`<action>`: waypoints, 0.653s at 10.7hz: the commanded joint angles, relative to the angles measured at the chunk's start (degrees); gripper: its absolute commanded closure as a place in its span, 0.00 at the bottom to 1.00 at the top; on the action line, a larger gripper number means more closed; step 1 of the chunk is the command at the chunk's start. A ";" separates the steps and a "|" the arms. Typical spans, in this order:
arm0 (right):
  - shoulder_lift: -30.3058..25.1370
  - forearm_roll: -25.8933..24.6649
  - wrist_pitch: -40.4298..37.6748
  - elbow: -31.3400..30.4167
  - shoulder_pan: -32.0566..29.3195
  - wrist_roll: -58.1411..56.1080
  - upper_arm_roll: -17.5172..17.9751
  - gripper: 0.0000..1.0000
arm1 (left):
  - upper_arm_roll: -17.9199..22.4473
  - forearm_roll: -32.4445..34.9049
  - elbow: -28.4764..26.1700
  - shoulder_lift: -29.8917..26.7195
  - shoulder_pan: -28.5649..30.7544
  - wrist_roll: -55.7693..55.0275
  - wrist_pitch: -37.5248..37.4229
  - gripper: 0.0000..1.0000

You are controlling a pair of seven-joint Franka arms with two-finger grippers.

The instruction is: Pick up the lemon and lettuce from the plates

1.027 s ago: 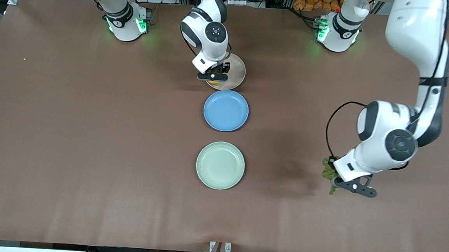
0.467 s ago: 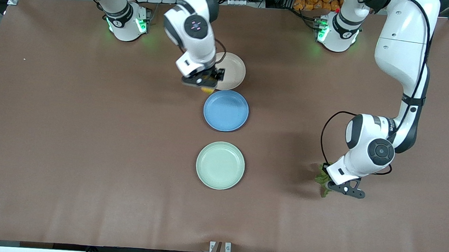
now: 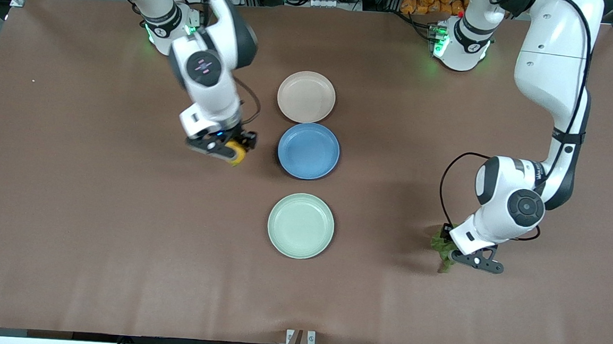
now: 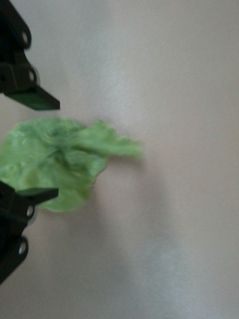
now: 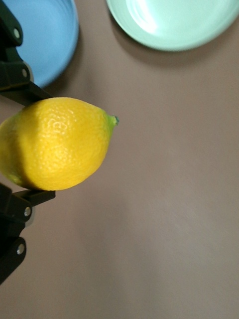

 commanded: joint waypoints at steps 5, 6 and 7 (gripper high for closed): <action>3.53 -2.65 -0.47 1.38 -20.63 -29.75 -0.20 1.00 | 0.05 -1.01 1.18 -7.06 0.12 0.02 -0.85 0.00; 4.41 -2.65 -0.46 2.43 -23.35 -33.35 -0.20 1.00 | 0.05 -1.09 1.18 -8.46 0.38 -0.07 -1.46 0.00; 5.38 -2.48 -0.38 3.22 -26.94 -37.65 -0.11 1.00 | 0.13 -1.09 1.36 -9.87 0.47 -0.07 -3.47 0.00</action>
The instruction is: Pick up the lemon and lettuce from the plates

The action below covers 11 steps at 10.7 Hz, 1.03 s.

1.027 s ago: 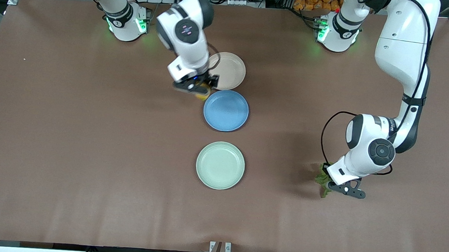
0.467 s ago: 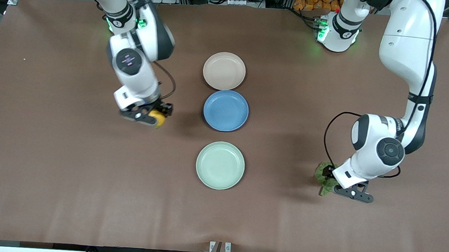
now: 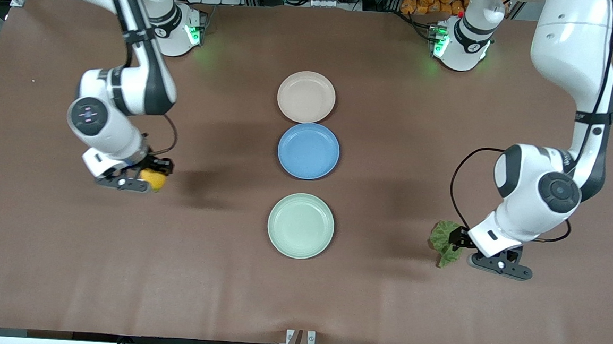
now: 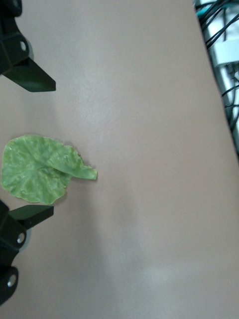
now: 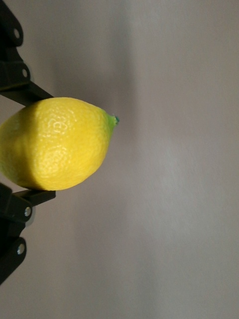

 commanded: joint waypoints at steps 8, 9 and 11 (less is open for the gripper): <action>13.23 7.21 6.90 3.04 -14.90 -22.21 1.17 0.53 | 2.76 -0.92 11.68 -11.84 3.43 0.02 -29.92 0.00; 13.23 7.21 8.04 3.04 -15.16 -22.22 1.17 0.01 | 2.84 -1.09 11.68 -13.94 3.43 -0.06 -31.94 0.00; 13.06 7.13 8.05 3.21 -14.82 -22.39 1.17 0.00 | 3.02 -0.83 11.68 -16.75 3.43 -0.41 -35.20 0.00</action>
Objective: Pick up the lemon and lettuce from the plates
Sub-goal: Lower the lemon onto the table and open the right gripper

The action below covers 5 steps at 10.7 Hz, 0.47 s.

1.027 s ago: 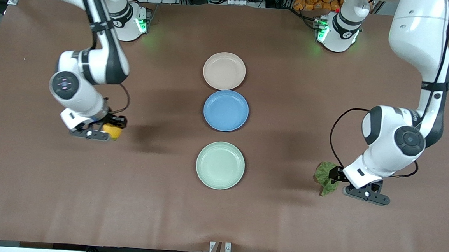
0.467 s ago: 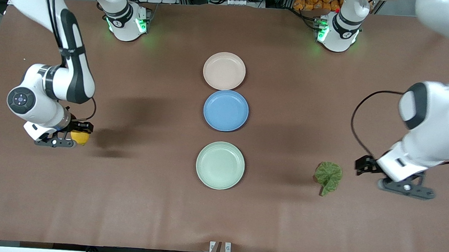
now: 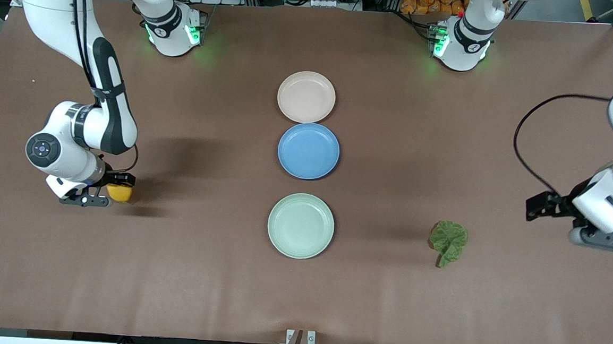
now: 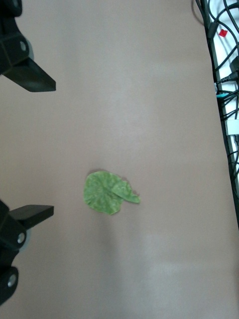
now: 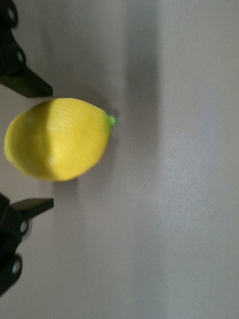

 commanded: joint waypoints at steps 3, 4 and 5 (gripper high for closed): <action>-3.55 1.38 -4.92 6.31 -0.97 -1.06 0.16 0.00 | 1.76 -0.74 -0.34 -8.01 -0.18 -0.44 -9.77 0.00; -3.65 1.38 -8.17 8.94 -0.80 -0.54 0.25 0.00 | 1.76 -0.65 -0.34 -9.41 -0.18 -0.44 -11.09 0.00; -4.09 1.47 -11.16 10.19 -0.62 -0.45 0.42 0.00 | 1.76 -0.65 -0.34 -9.86 -0.18 -0.44 -11.37 0.00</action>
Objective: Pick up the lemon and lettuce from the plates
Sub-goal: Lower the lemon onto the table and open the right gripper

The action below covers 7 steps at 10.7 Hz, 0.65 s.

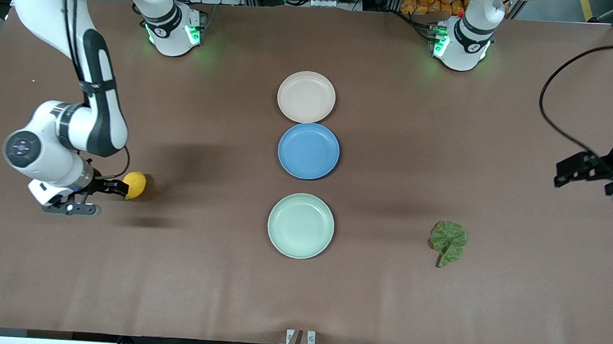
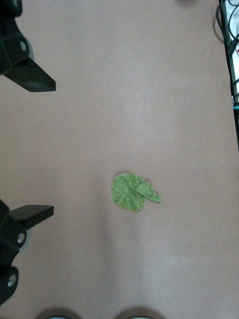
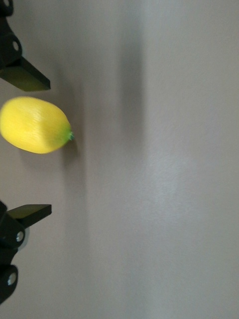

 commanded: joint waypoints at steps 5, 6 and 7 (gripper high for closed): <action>-12.39 -2.39 -6.32 -6.25 -10.37 4.22 14.78 0.00 | 0.47 -0.74 -0.63 -3.72 -0.10 -0.25 -2.51 0.00; -14.76 -4.67 -4.66 -9.57 -12.92 6.67 18.04 0.00 | 0.73 -0.74 -0.72 -4.50 -0.10 -0.25 -2.51 0.00; -18.09 -7.39 -0.46 -14.57 -16.52 8.78 22.59 0.00 | 0.74 -0.74 -0.72 -4.68 -0.10 -0.25 -2.68 0.00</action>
